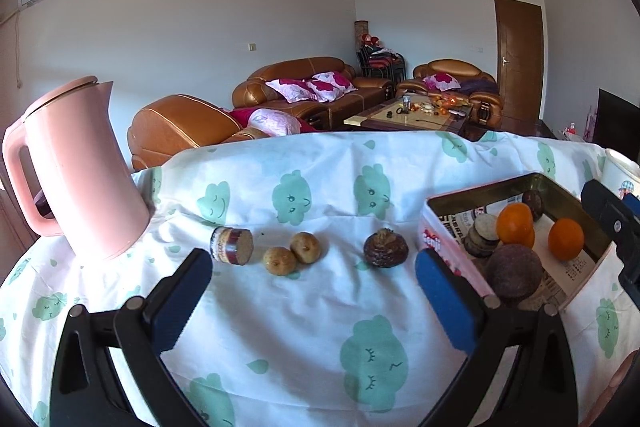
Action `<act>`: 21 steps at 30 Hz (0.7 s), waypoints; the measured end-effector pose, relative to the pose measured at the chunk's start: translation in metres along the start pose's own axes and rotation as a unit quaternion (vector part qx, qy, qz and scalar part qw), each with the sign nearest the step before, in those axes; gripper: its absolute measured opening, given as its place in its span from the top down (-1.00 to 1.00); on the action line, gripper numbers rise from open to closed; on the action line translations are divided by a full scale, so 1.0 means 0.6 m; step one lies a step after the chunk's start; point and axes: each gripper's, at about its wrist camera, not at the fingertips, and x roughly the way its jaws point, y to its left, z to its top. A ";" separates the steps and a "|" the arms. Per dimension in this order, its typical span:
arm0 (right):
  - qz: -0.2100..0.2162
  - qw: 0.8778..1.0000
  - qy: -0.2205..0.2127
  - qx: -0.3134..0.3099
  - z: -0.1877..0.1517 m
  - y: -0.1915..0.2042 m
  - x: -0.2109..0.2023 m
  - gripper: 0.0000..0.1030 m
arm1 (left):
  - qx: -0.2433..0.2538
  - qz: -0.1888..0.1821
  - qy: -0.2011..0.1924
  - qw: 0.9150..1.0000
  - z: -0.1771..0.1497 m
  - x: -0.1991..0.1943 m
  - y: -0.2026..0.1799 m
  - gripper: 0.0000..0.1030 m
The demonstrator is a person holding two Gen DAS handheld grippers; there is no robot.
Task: Organize fruits
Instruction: 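Move the right gripper from the tray to the dark brown round fruit on the sheet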
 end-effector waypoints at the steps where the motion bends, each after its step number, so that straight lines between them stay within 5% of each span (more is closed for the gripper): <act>1: 0.004 1.000 0.000 -0.002 -0.001 0.010 0.001 -0.65 | -0.002 0.003 0.001 1.000 0.000 0.002 0.008 -1.00; 14: 0.052 0.998 0.017 -0.042 -0.018 0.143 0.017 -0.65 | -0.038 0.036 0.022 0.998 -0.002 0.037 0.132 -1.00; 21: 0.061 0.992 0.064 -0.087 -0.026 0.200 0.048 -0.64 | -0.071 0.091 0.048 0.992 -0.003 0.066 0.219 -1.00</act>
